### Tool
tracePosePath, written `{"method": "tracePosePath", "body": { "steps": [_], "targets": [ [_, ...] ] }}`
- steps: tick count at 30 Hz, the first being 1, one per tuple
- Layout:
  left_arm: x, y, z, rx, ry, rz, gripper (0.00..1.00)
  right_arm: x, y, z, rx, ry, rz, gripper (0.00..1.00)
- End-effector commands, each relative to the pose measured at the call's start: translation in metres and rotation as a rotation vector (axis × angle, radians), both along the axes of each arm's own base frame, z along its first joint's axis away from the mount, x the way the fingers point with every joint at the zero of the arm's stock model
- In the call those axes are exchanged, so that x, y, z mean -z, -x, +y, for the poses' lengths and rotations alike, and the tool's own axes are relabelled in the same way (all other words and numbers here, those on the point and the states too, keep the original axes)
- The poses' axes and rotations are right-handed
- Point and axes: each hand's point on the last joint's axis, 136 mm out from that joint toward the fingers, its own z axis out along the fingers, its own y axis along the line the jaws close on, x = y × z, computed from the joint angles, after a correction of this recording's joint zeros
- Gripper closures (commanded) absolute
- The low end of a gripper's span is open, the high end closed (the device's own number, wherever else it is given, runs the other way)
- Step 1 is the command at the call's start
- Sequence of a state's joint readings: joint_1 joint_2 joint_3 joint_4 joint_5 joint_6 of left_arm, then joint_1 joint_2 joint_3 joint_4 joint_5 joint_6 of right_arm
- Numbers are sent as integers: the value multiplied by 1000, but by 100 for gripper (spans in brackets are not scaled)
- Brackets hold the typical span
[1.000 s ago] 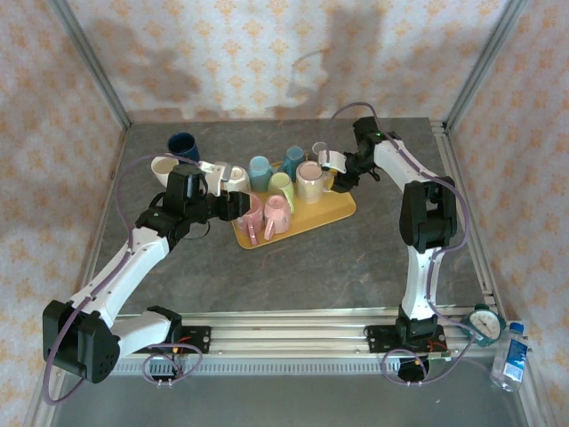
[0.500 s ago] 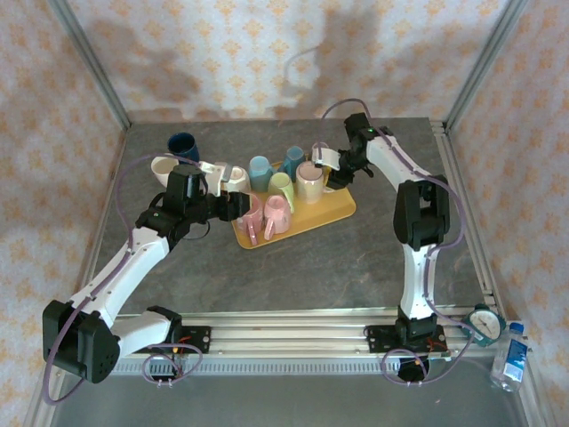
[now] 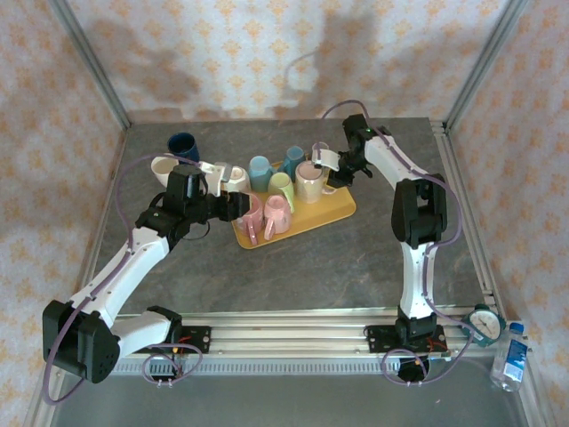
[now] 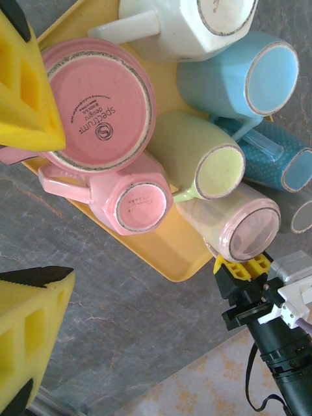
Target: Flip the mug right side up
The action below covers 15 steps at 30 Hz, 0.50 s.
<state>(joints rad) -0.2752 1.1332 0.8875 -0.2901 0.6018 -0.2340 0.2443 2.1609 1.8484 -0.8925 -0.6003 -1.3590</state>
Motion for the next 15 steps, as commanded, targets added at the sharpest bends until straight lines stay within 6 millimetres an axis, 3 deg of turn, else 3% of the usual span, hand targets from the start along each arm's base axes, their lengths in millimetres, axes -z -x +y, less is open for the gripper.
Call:
{"method": "tracePosePath", "body": {
  "steps": [1,7,15],
  "targets": [
    [-19,1,0,-4,7,-35,50,-24,7,3,45,-13,-44,100],
    [-33,6,5,-54,35,-28,50,-47,21,0,139,-51,-93,100],
    [-46,6,-4,-79,177,8,49,-99,35,-11,483,-219,-150,100]
  ]
}}
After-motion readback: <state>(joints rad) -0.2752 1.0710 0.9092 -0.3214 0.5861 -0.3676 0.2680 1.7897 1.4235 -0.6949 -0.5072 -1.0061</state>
